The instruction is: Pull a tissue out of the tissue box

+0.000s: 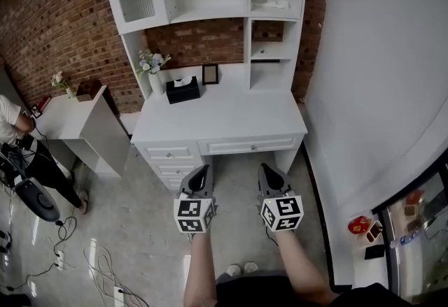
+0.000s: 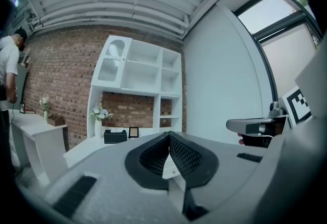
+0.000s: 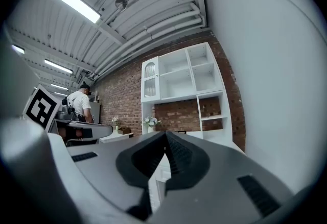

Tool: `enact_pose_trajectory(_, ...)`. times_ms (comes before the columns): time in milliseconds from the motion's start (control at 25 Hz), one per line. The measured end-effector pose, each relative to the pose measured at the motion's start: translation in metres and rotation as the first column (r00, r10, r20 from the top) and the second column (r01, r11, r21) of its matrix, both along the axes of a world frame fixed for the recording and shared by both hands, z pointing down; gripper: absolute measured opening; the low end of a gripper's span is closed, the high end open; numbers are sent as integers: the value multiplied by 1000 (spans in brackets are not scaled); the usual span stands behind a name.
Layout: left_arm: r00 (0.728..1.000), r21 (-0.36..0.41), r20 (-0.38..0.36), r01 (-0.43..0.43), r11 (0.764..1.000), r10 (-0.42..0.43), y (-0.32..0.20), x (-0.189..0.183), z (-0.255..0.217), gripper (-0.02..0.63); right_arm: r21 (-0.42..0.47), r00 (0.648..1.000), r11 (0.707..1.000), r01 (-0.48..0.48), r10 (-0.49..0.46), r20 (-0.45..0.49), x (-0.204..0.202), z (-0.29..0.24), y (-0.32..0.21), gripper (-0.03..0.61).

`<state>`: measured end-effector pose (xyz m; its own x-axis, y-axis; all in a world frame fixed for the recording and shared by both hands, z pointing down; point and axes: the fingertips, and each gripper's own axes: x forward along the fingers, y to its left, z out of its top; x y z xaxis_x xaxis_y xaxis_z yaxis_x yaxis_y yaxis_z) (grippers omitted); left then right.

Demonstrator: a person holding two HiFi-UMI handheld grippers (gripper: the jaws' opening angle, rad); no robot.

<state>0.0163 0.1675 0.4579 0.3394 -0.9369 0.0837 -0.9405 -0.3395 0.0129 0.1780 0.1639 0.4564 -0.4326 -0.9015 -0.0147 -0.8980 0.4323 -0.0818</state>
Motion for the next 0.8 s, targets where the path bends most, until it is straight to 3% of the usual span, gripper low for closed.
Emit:
enact_pose_trajectory(520, 999, 3, -27, -23, 1000, 23, -4, 4, 3, 12, -4, 1000, 1000, 21, -21, 3, -4, 3, -6, -1)
enact_pose_trajectory(800, 999, 9, -44, -5, 1000, 6, -5, 4, 4, 140, -7, 1000, 1000, 16, -16, 19, 3, 5, -10, 0)
